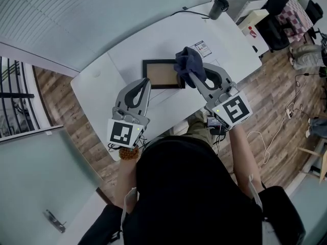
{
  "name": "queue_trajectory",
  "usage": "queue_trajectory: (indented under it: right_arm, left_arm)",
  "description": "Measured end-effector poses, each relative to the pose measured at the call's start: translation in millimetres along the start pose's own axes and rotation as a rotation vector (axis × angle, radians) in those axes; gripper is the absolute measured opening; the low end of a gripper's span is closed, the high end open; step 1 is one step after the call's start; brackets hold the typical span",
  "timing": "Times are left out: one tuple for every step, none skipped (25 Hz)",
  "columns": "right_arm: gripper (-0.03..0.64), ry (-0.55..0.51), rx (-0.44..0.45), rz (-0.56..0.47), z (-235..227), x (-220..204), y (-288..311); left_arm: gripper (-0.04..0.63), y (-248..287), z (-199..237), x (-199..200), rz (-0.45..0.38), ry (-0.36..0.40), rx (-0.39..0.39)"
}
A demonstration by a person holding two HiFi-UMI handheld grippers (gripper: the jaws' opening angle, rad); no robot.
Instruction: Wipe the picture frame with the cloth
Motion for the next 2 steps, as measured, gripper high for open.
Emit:
queue_trajectory:
  right_arm:
    - [0.044,0.008,0.001,-0.001,0.4,0.7,-0.5]
    - [0.044,0.016,0.001,-0.003,0.7,1.7,-0.8]
  left_arm:
    - [0.005,0.8,-1.0,0.5,-0.001,0.001,-0.001]
    - [0.005,1.7,-1.9,1.0,-0.003,0.001,-0.002]
Point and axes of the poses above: the fingertips, and each gripper's own axes: y forward along the fingers, z to its left, x out of its top, the point moved 5 cm from there along -y, backward along the fingers, and after that the axes turned 12 degrees about -y, right-handed, at the moved point
